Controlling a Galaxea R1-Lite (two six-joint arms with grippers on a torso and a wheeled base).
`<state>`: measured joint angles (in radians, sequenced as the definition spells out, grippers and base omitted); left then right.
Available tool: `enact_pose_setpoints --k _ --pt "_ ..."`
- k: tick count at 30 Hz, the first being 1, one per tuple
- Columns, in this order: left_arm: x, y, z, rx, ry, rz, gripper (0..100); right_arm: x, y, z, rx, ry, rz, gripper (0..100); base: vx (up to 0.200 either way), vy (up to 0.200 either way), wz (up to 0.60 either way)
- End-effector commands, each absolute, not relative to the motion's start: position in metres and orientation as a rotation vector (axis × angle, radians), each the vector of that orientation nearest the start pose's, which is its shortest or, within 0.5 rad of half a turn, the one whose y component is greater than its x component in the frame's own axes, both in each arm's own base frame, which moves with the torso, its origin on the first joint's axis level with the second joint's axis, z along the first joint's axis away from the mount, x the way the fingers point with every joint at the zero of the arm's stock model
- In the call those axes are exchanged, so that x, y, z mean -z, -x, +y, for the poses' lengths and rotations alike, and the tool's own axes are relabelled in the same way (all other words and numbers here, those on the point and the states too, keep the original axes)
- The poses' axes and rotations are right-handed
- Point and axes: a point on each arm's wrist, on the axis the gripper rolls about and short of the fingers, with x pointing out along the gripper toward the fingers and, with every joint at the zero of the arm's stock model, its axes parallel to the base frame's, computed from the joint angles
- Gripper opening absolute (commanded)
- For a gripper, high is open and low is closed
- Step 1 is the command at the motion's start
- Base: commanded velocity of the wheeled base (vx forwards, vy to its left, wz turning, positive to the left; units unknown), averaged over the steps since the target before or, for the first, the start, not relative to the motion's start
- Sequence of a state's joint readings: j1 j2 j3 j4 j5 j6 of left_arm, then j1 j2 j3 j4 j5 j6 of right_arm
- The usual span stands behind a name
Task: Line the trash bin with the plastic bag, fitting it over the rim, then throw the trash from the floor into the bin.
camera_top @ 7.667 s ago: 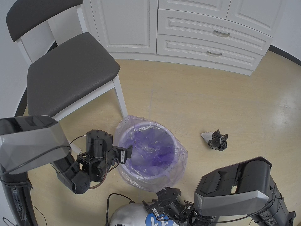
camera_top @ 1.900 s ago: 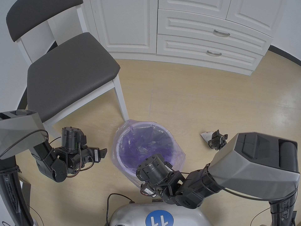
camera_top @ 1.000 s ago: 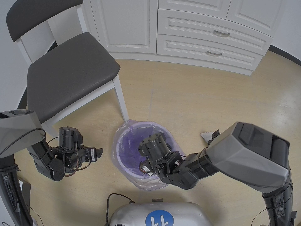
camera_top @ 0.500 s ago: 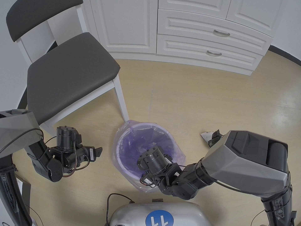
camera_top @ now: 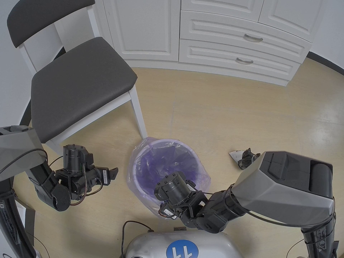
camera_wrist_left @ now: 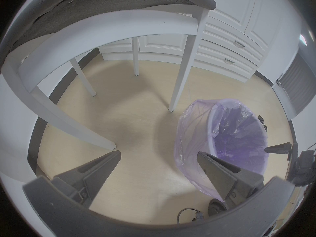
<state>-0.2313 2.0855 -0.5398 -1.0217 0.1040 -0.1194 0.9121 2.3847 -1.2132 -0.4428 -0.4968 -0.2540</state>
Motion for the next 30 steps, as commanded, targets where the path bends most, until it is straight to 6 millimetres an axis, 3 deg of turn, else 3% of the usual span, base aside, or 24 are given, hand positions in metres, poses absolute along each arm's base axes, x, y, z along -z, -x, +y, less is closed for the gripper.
enact_pose_setpoints --k 1,7,16,18,21,24,30 --pt "-0.036 -0.308 -0.071 0.096 0.028 0.527 100 0.0 -0.272 0.333 -0.47 0.73 0.526 100 0.0 0.0 0.0" --pt "-0.026 -0.31 -0.071 0.094 0.023 0.557 100 0.023 -0.278 0.333 -0.459 0.748 0.564 100 0.0 0.0 0.0" --pt "-0.002 -0.318 -0.073 0.09 0.021 0.568 100 0.023 -0.284 0.333 -0.435 0.73 0.552 100 0.0 0.0 0.0" --pt "0.006 -0.322 -0.073 0.087 0.024 0.562 100 0.011 -0.274 0.332 -0.448 0.713 0.517 100 0.0 0.0 0.0" --pt "0.018 -0.327 -0.075 0.087 0.023 0.558 100 -0.025 -0.247 0.326 -0.488 0.689 0.452 100 0.0 0.0 0.0" --pt "0.028 -0.335 -0.078 0.085 0.02 0.553 100 -0.053 -0.226 0.31 -0.505 0.666 0.426 100 0.0 0.0 0.0" --pt "0.034 -0.342 -0.079 0.059 0.008 0.524 100 -0.082 -0.19 0.276 -0.522 0.594 0.379 100 0.0 0.0 0.0"
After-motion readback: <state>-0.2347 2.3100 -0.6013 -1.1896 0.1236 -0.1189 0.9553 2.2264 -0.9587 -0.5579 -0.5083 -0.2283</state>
